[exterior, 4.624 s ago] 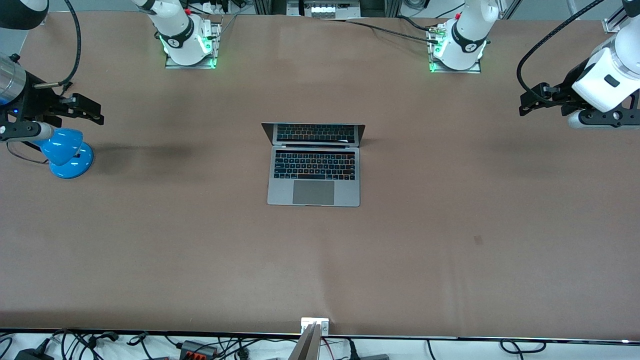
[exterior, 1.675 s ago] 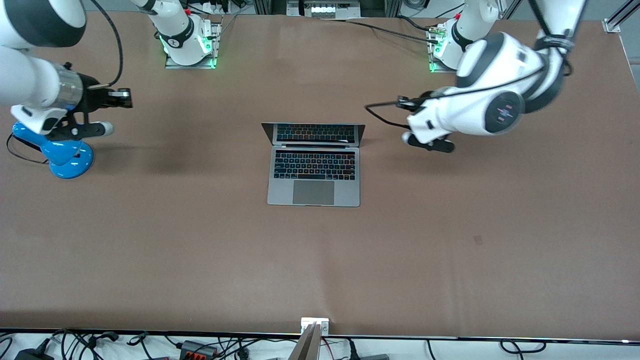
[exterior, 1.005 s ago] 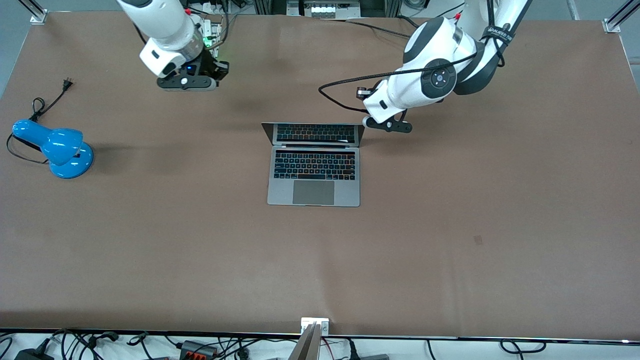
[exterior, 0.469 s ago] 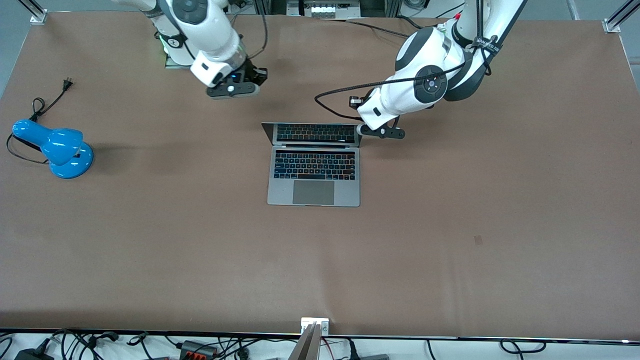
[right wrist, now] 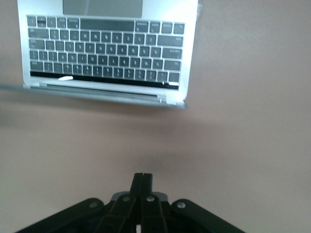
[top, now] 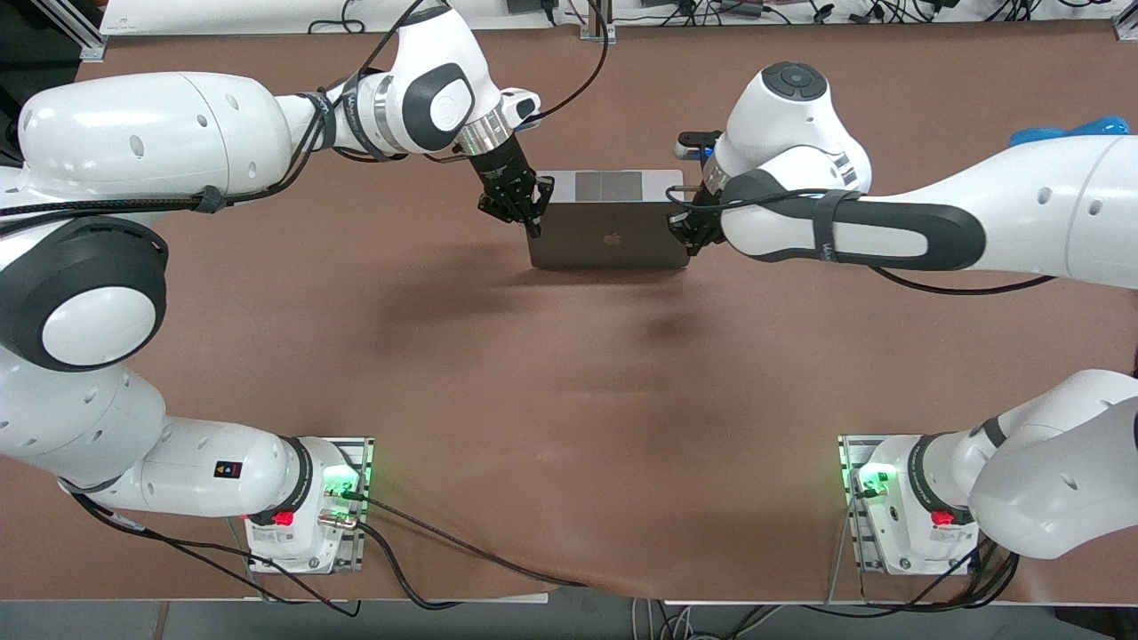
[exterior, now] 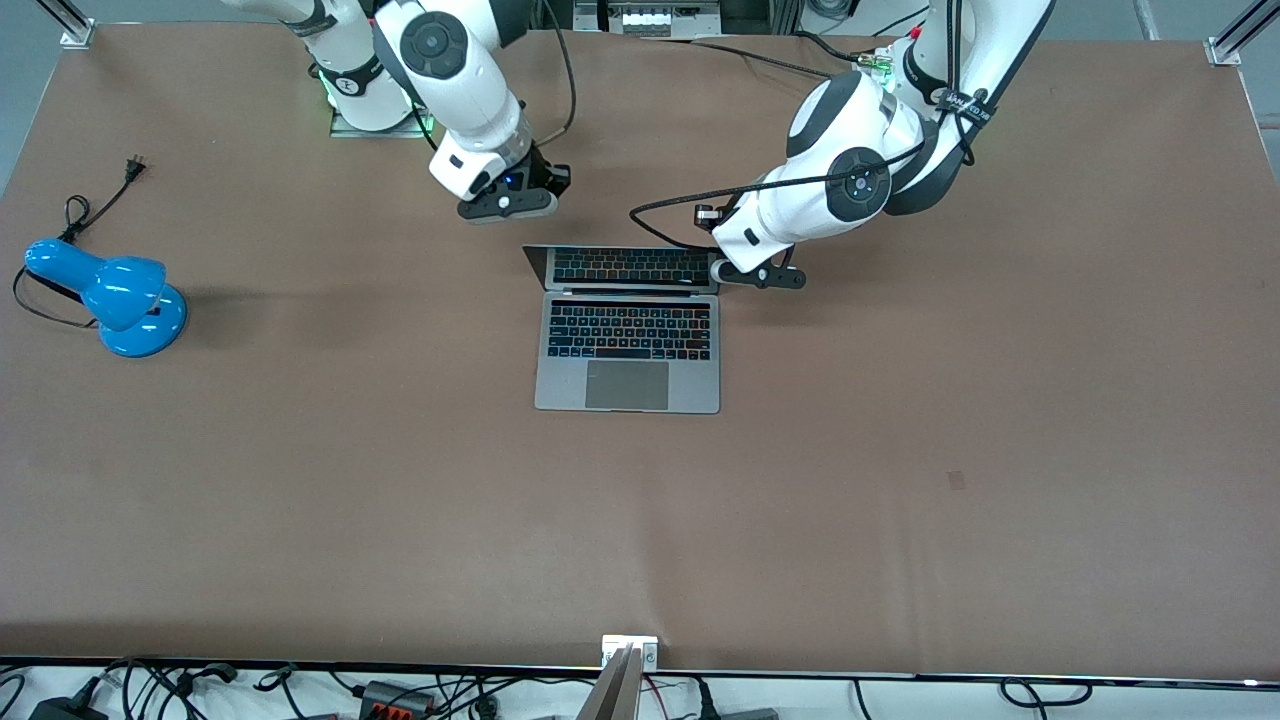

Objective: Close laptop with both arms from behind
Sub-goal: 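Lower both grippers behind the raised laptop lid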

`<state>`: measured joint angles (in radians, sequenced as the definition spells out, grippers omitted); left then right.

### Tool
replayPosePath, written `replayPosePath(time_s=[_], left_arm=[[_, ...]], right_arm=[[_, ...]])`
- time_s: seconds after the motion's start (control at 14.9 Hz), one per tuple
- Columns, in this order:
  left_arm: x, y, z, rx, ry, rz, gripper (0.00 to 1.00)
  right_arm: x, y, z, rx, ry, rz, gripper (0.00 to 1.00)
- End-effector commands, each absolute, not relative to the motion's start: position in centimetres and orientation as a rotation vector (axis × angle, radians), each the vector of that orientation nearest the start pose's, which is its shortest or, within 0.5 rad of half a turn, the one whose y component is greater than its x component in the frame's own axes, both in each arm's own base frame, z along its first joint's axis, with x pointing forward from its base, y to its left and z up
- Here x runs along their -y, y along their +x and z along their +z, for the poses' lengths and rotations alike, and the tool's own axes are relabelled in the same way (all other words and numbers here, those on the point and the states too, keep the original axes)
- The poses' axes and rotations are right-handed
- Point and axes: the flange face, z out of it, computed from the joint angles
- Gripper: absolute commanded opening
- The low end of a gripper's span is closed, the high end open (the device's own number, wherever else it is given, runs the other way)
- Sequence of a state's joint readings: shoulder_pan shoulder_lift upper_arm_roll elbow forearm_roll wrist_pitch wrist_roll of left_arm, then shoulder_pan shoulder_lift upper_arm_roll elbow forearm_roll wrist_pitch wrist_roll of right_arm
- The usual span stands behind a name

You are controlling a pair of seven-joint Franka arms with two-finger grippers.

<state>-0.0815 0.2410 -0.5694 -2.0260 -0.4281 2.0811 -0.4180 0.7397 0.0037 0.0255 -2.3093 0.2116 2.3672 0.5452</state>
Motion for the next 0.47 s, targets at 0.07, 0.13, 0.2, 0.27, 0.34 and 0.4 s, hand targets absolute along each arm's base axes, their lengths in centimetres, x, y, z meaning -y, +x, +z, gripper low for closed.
replayPosePath(time_s=[0.07, 0.13, 0.2, 0.27, 0.34, 0.4], left_arm=[[36.0, 45.7, 33.8, 0.010, -3.423, 0.646, 0.01], [36.0, 45.7, 33.8, 0.012, -3.425, 0.644, 0.01], [36.1, 45.8, 33.8, 0.012, -3.426, 0.643, 0.01], [36.0, 45.8, 33.8, 0.014, -3.427, 0.642, 0.01], [36.1, 45.9, 33.8, 0.020, -3.433, 0.627, 0.01], [36.1, 46.3, 33.5, 0.030, -3.442, 0.607, 0.01]], right_arm=[[-37.1, 38.6, 32.7, 0.075, -2.940, -0.033, 0.00], [-37.3, 39.1, 32.7, 0.071, -2.933, -0.051, 0.00], [-37.4, 39.4, 32.5, 0.074, -2.931, -0.059, 0.00], [-37.7, 39.9, 32.8, 0.074, -2.923, -0.079, 0.00], [-37.8, 40.2, 32.7, 0.077, -2.923, -0.093, 0.00], [-37.9, 40.9, 32.7, 0.069, -2.916, -0.112, 0.00]])
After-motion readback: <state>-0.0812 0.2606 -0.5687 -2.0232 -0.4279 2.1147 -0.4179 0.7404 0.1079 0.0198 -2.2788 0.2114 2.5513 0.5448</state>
